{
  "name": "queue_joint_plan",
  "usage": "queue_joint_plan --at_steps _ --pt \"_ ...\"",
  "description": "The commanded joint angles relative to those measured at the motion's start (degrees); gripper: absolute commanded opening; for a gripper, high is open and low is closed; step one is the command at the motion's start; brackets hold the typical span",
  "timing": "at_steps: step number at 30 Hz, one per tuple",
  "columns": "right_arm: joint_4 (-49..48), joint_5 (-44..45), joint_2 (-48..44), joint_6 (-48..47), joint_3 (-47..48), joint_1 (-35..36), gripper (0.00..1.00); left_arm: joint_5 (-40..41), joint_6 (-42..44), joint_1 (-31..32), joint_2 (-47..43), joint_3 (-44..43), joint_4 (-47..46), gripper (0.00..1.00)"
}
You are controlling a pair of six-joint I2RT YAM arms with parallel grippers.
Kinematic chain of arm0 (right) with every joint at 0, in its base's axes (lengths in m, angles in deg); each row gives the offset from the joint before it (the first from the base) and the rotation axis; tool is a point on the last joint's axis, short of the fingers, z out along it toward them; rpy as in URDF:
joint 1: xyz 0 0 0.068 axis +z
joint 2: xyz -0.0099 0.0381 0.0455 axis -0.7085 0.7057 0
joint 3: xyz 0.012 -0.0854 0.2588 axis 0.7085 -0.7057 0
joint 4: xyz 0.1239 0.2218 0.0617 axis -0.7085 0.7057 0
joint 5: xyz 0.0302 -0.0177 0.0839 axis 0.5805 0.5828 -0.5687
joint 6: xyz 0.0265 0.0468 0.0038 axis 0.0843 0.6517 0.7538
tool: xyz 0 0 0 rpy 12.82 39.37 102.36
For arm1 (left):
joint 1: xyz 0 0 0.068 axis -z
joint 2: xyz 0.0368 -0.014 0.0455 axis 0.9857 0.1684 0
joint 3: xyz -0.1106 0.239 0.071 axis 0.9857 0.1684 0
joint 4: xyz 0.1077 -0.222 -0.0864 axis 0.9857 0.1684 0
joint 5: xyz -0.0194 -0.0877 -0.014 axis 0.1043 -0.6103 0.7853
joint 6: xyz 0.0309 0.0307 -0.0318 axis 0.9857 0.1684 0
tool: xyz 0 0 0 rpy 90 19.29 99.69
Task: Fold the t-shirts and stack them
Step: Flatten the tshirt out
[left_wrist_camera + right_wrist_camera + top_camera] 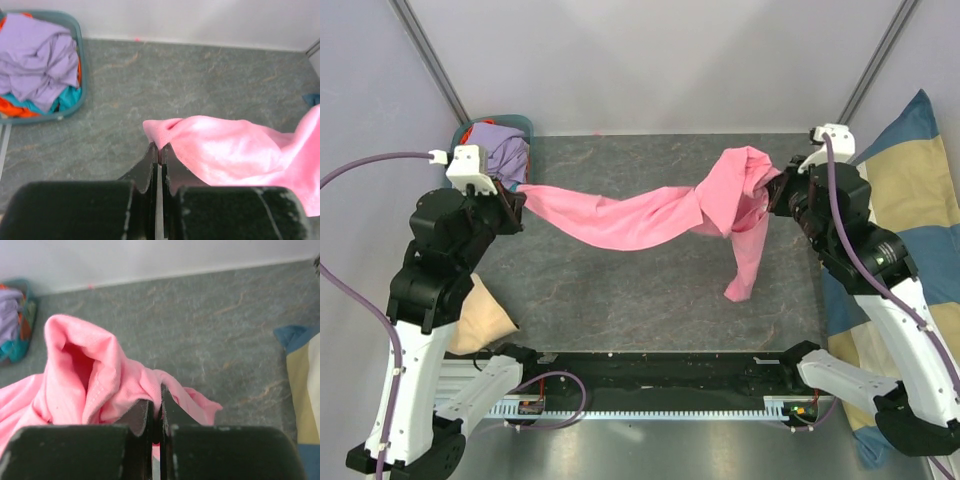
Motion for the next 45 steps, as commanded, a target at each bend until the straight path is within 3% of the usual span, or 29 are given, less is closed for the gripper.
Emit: queue_joint_plan --at_steps 1,6,12,14,15,17,21,22,28,38,41,42,44,45 --pt "4.8 -4.3 -1.5 0.5 1.0 0.0 0.0 -1.3 -1.6 -0.3 -1.1 -2.6 6.6 0.02" --pt "12.1 -6.1 -3.5 0.7 3.3 0.0 0.0 -1.4 -1.1 -0.3 -3.7 -3.3 11.2 0.02" --pt "7.6 2.2 4.2 0.2 -9.6 0.0 0.0 -1.0 -1.1 -0.3 2.2 5.7 4.7 0.02" --pt "4.9 -2.9 7.5 -0.1 -12.6 0.0 0.0 -2.2 -1.2 -0.3 5.9 6.8 1.4 0.02" --pt "4.0 -12.0 10.4 -1.3 -13.1 0.0 0.0 -3.6 -1.1 -0.4 7.7 7.3 1.0 0.02" --pt "2.1 -16.1 12.2 -1.7 -14.1 2.3 0.0 -8.0 -1.0 -0.4 11.7 7.4 0.7 0.02" --pt "0.5 -8.2 8.9 -1.6 -14.2 5.1 0.0 -8.1 -0.7 -0.3 11.9 10.0 -1.8 0.02" --pt "0.5 -2.5 8.6 -1.6 -14.2 5.1 0.0 -6.4 -0.4 -0.3 11.8 10.2 -2.0 0.02" --pt "0.5 6.9 13.8 -1.1 -15.8 4.3 0.0 -4.2 1.7 -0.4 14.5 10.0 -2.5 0.02" --pt "-9.2 2.1 36.4 0.4 -15.9 -1.0 0.0 -1.3 4.7 -1.0 21.4 10.6 -4.5 0.02" --pt "-11.1 1.4 42.5 0.2 -12.9 -2.1 0.19 -1.3 4.8 -1.4 23.9 11.2 -6.0 0.02" --pt "-11.8 1.6 43.5 0.1 -11.5 -2.8 0.39 -1.4 4.8 -1.4 24.4 11.2 -6.2 0.02" --pt "-12.2 2.8 45.4 0.0 -9.4 -3.6 0.6 -1.4 5.0 -1.6 25.6 11.2 -6.8 0.02" --pt "-12.2 2.9 45.4 0.1 -8.9 -3.9 0.64 -1.3 5.0 -1.6 25.9 11.4 -7.0 0.02"
